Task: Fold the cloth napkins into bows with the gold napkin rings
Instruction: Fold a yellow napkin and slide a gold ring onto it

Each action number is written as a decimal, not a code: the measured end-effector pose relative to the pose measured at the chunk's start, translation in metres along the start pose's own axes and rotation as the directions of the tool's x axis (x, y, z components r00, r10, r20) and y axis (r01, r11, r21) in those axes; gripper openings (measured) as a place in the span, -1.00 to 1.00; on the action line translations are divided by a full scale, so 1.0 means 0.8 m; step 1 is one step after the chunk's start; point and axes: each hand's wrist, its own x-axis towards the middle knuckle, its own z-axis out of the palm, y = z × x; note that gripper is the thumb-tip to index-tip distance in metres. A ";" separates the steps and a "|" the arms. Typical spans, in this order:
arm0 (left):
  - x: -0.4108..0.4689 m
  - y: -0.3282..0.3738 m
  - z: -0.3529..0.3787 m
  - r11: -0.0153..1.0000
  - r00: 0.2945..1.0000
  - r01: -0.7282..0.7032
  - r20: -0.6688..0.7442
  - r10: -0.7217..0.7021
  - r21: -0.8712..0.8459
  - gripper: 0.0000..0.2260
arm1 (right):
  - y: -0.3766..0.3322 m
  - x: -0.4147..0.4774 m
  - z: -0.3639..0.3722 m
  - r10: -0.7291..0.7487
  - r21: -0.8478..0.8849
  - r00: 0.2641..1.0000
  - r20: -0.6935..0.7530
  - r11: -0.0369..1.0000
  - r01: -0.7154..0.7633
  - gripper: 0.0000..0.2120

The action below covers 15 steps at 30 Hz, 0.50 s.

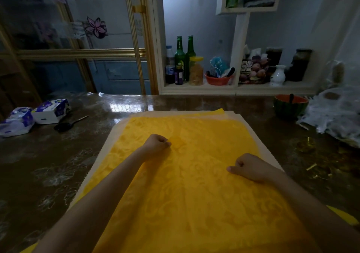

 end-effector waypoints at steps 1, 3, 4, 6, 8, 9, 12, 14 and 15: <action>0.002 -0.001 0.002 1.000 1.000 -0.011 -0.016 0.012 0.009 -0.92 | -0.004 -0.004 0.003 0.007 -0.025 0.999 -0.040 1.000 -0.008 -0.69; -0.002 -0.001 0.009 0.991 0.993 -0.058 -0.098 0.070 0.122 -0.80 | -0.022 -0.019 0.011 -0.040 -0.267 0.982 -0.182 0.964 -0.011 -0.80; -0.013 0.002 0.012 0.959 0.986 -0.073 -0.128 0.111 0.273 -0.71 | -0.034 -0.029 0.016 -0.108 -0.434 0.963 -0.246 0.901 -0.010 -0.78; -0.054 0.001 0.027 0.780 0.940 -0.175 -0.134 0.315 0.601 -0.63 | -0.060 -0.052 0.040 -0.247 -0.535 0.940 -0.237 0.840 0.086 -0.65; -0.114 -0.011 0.038 0.586 0.838 -0.382 0.000 0.546 0.715 -0.58 | -0.083 -0.084 0.078 -0.378 -0.466 0.914 -0.145 0.841 0.274 -0.57; -0.146 -0.022 0.042 0.516 0.801 -0.447 0.070 0.595 0.731 -0.58 | -0.090 -0.099 0.098 -0.444 -0.439 0.888 -0.122 0.826 0.353 -0.54; -0.224 -0.072 0.053 0.407 0.789 -0.488 0.190 0.585 0.772 -0.66 | -0.090 -0.121 0.147 -0.531 -0.467 0.847 -0.005 0.750 0.468 -0.55; -0.249 -0.100 0.057 0.443 0.855 -0.460 0.250 0.454 0.770 -0.57 | -0.081 -0.126 0.154 -0.500 -0.500 0.862 0.087 0.726 0.472 -0.57; -0.255 -0.107 0.059 0.441 0.878 -0.428 0.247 0.411 0.789 -0.55 | -0.078 -0.127 0.148 -0.477 -0.533 0.874 0.093 0.718 0.448 -0.53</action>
